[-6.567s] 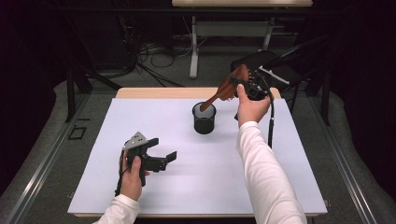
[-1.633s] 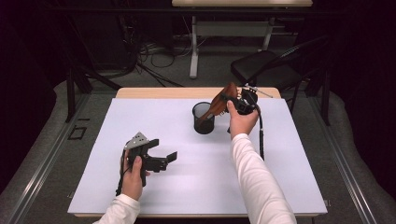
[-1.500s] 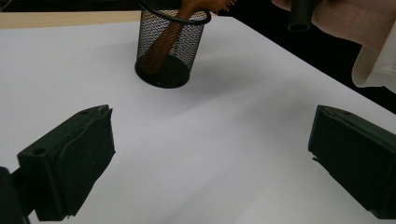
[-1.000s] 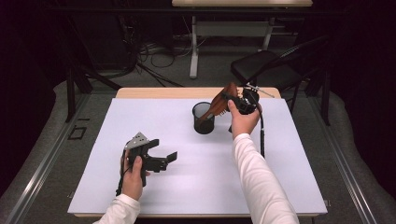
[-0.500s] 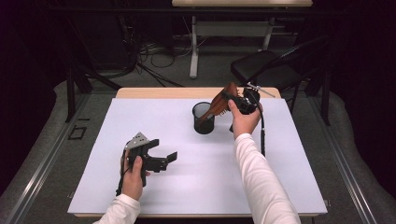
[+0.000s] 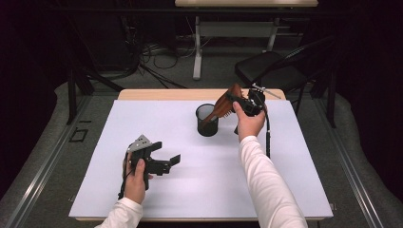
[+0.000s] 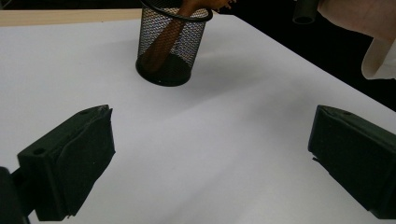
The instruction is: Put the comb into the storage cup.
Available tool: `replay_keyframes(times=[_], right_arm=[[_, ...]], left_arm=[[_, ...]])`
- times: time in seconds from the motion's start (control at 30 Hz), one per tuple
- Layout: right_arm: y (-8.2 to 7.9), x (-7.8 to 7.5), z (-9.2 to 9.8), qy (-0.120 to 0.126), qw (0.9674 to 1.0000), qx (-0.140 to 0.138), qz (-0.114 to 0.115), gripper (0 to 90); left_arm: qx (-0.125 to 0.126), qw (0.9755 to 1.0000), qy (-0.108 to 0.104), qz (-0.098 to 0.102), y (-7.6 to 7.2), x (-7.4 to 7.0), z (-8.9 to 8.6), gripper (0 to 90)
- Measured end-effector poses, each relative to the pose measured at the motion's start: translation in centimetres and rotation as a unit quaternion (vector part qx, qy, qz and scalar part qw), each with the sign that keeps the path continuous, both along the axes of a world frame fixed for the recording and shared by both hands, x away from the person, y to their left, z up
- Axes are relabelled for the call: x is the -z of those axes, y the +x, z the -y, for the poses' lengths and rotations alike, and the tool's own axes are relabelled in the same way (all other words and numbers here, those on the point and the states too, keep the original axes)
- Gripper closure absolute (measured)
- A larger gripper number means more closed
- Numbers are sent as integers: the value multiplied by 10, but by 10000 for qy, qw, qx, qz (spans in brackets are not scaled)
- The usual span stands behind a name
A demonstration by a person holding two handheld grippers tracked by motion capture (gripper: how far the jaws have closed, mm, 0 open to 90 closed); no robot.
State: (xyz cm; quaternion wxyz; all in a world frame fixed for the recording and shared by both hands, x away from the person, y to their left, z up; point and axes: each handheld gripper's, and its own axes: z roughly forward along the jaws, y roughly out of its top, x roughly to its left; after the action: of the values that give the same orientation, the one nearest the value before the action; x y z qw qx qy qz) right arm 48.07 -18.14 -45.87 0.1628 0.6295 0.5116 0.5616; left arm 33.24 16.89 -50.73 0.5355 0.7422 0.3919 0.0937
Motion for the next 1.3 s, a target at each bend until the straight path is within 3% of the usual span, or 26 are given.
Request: replay_keyframes(times=[0.77,0.97,1.03,1.2,1.3], right_arm=[[-5,-15,13,1,9998,41,212,322],[-5,-20,17,40,9995,4,311,338],[-5,-20,19,9,9989,-37,468,346],[-6,-24,22,134,9973,-46,726,355],[-7,-25,24,278,9973,-82,674,355]], left_arm=[[16,10000,35,-24,0,2,1,3],[19,10000,50,-19,1,2,1,3],[22,10000,55,-16,1,2,0,3],[-3,10000,32,-4,0,1,0,3],[1,10000,44,-7,0,1,0,3]])
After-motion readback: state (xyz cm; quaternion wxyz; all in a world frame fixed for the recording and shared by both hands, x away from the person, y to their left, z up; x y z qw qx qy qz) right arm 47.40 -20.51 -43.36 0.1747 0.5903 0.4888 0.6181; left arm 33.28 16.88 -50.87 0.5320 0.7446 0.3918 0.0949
